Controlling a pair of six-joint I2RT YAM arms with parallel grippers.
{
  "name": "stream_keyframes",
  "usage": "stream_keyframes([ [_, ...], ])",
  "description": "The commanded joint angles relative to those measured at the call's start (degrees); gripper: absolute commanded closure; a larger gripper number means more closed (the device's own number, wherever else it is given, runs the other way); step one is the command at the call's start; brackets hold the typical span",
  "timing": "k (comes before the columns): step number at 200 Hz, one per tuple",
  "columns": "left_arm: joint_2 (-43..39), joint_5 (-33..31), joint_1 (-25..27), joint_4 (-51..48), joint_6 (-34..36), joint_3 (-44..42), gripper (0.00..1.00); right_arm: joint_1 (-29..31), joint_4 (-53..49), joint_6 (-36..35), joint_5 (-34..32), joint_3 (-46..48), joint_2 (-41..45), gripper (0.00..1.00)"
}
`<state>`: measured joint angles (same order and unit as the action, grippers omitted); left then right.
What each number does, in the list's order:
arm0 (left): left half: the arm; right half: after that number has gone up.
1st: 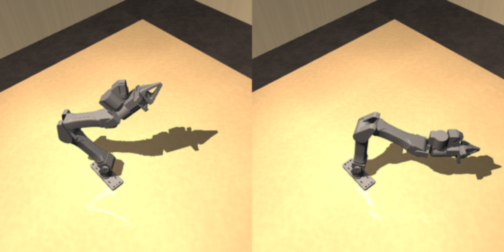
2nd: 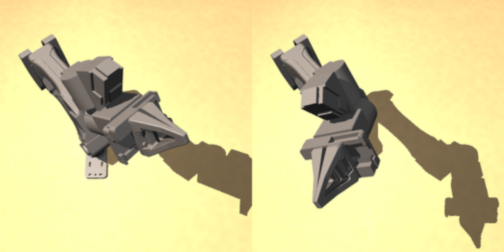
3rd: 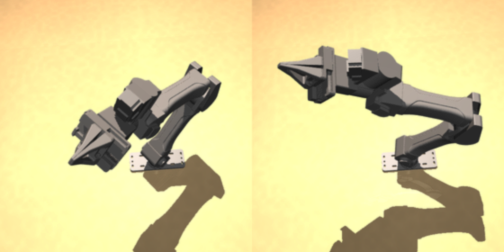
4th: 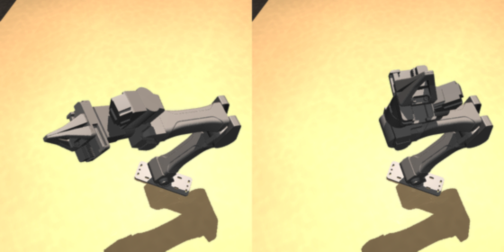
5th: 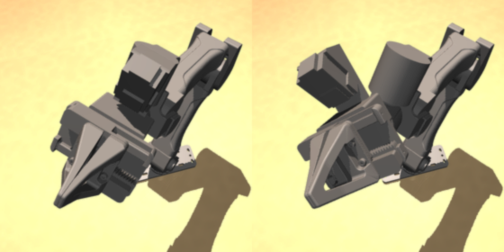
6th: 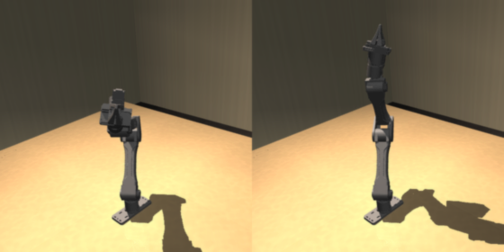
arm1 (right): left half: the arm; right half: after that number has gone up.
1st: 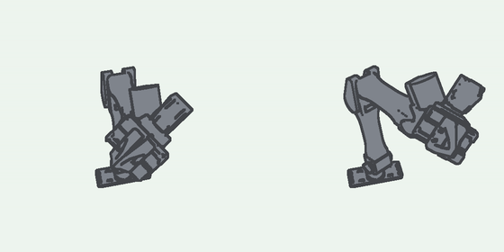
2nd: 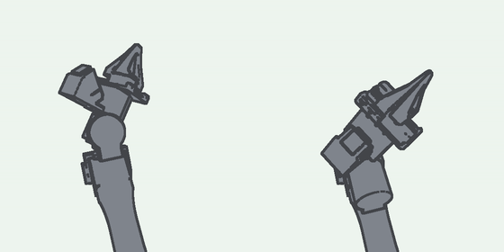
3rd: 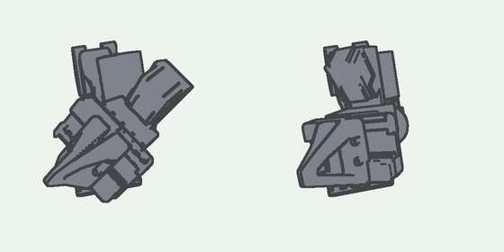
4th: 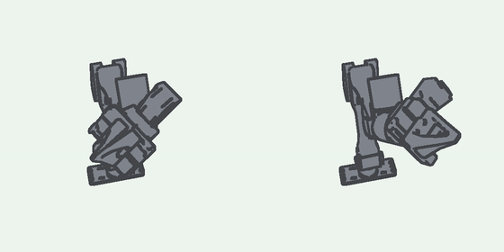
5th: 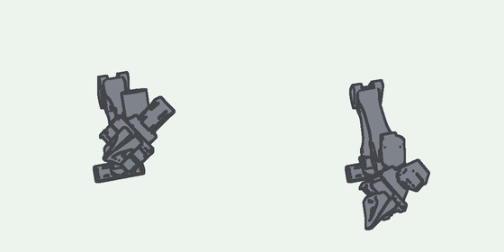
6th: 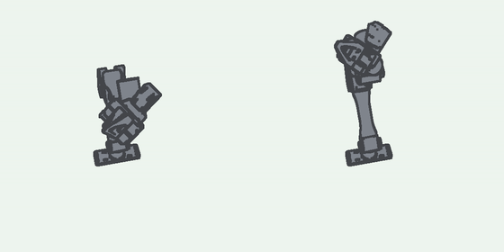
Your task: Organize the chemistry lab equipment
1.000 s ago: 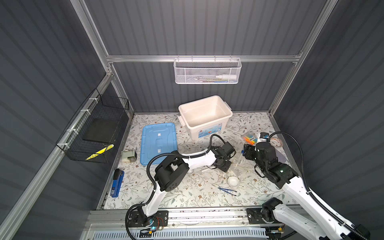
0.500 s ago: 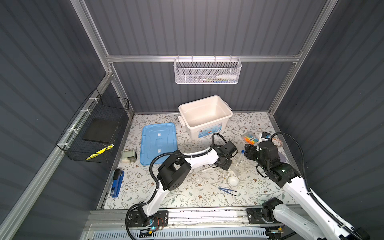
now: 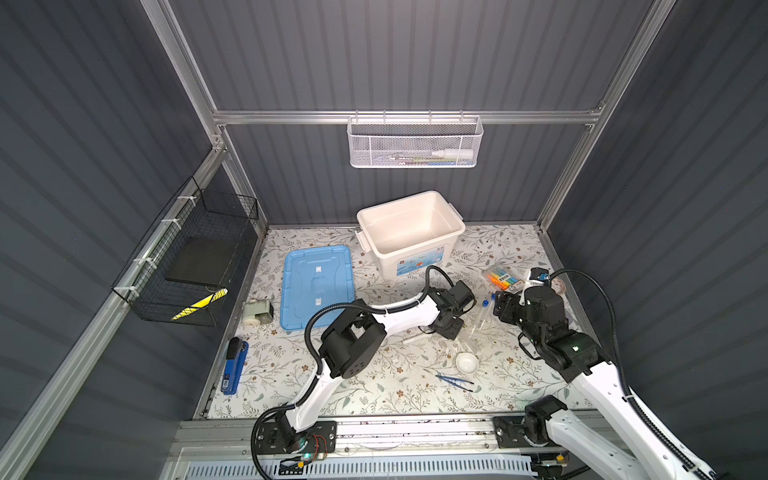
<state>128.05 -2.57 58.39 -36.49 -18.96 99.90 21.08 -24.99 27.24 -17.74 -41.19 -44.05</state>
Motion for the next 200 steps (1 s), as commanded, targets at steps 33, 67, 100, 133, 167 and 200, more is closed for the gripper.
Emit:
stream_keyframes([
  [33, -2.54, 2.53, -1.29, -1.62, -4.13, 0.35, 0.69, -0.25, -1.24, 0.81, 0.14, 0.47, 1.20, 0.27],
  [67, -3.01, 4.42, -2.78, -1.74, -5.70, 0.61, 0.68, -0.27, -1.61, 1.12, 0.11, 0.85, 1.99, 0.27],
  [100, -4.72, 5.42, -3.38, -1.40, -7.39, 0.56, 0.68, -0.36, -1.90, 1.39, -0.18, 1.37, 2.91, 0.27],
  [133, -5.00, 7.44, -3.37, -0.87, -10.10, 0.48, 0.65, -0.34, -2.00, 1.52, -0.20, 1.80, 3.27, 0.27],
  [167, -4.11, 9.36, -3.30, -0.62, -12.34, 1.09, 0.59, -0.43, -2.07, 1.50, -0.54, 1.90, 3.53, 0.27],
  [200, -2.74, 9.40, -3.23, -3.93, -13.36, 2.65, 0.58, -0.51, -2.04, 1.23, -0.79, 1.97, 3.71, 0.27],
])
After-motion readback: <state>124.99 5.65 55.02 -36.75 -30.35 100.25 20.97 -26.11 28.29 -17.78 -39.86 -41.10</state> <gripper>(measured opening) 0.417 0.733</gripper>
